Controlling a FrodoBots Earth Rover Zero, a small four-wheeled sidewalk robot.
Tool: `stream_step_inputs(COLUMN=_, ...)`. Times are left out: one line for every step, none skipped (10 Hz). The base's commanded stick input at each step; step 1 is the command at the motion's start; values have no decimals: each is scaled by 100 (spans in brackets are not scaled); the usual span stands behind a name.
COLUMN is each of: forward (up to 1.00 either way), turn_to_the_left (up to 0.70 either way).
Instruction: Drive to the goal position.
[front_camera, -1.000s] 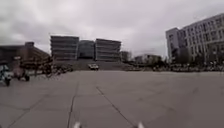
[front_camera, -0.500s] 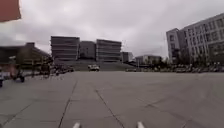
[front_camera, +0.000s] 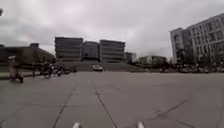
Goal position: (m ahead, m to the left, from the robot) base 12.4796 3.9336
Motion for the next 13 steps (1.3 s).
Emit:
stream_step_inputs(forward=70, turn_to_the_left=14)
stream_step_inputs(forward=70, turn_to_the_left=14)
stream_step_inputs(forward=70, turn_to_the_left=14)
stream_step_inputs(forward=70, turn_to_the_left=14)
stream_step_inputs(forward=70, turn_to_the_left=14)
stream_step_inputs(forward=70, turn_to_the_left=14)
stream_step_inputs(forward=70, turn_to_the_left=14)
stream_step_inputs(forward=70, turn_to_the_left=14)
stream_step_inputs(forward=70, turn_to_the_left=14)
stream_step_inputs(forward=70, turn_to_the_left=14)
stream_step_inputs(forward=70, turn_to_the_left=14)
stream_step_inputs(forward=70, turn_to_the_left=14)
stream_step_inputs(forward=70, turn_to_the_left=14)
